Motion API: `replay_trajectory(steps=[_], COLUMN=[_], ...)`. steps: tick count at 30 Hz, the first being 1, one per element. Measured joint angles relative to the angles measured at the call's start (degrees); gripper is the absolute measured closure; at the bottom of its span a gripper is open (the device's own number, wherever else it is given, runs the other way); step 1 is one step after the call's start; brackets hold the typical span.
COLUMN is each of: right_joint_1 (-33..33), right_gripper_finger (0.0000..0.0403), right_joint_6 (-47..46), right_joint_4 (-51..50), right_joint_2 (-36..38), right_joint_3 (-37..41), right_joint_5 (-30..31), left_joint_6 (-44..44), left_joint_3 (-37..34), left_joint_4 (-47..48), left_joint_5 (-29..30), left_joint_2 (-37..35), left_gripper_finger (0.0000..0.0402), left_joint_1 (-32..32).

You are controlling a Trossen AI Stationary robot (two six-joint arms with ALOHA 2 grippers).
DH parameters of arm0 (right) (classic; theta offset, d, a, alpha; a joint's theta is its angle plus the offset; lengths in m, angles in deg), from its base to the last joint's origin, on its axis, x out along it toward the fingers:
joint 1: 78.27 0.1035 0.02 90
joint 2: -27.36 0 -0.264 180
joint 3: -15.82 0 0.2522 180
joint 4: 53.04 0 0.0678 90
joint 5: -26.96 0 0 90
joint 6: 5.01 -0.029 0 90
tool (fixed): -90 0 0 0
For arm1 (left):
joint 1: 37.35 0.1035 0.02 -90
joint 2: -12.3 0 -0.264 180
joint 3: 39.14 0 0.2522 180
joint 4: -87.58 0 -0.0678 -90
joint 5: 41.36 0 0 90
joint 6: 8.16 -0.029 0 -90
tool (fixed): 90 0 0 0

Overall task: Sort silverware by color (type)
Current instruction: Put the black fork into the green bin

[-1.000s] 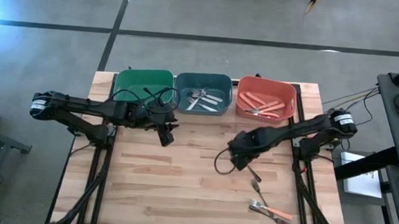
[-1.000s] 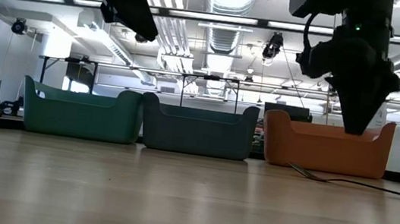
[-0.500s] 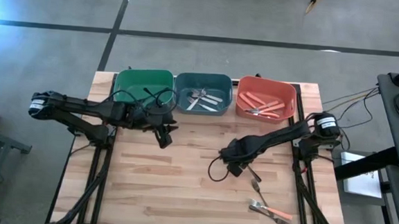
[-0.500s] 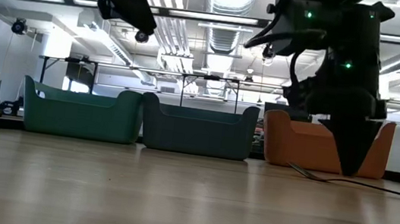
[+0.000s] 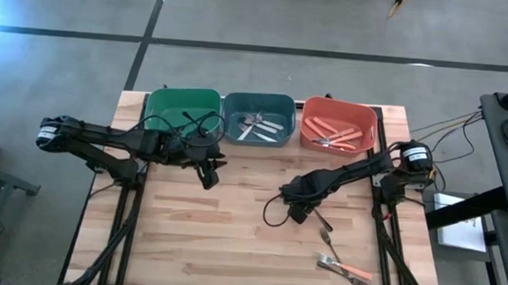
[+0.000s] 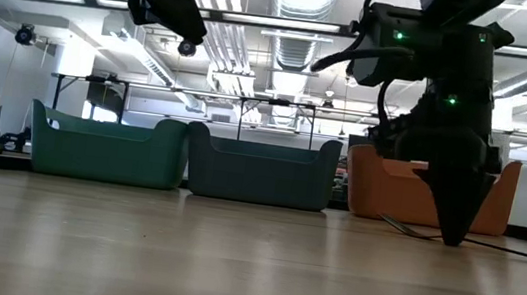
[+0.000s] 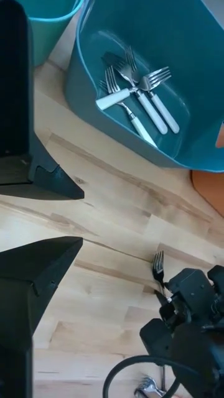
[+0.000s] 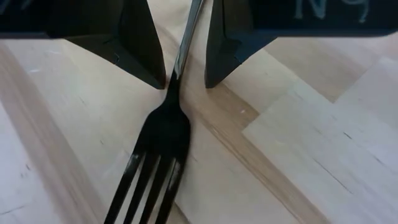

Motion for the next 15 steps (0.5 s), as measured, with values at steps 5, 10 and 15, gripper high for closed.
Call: replay_trajectory(steps=[5, 10, 15], right_joint_1=[-0.94, -1.66, -2.35], right_gripper_finger=[0.0313, 0.0365, 0.039], right_joint_6=[1.59, 2.48, 2.62], right_joint_4=[1.31, 2.5, 2.67], right_joint_2=[0.0, -0.04, -0.11], right_joint_3=[1.12, 1.33, 1.33], right_joint_5=[-0.57, -0.42, -0.13], left_joint_6=[0.17, 0.21, 1.1], left_joint_3=[0.0, 0.0, 0.0], left_joint_4=[0.02, 0.02, -0.01], left_joint_5=[0.02, 0.02, 0.05], left_joint_2=[0.0, 0.0, 0.02], left_gripper_finger=[0.0313, 0.0313, 0.0313], left_joint_1=[0.0, 0.0, 0.0])
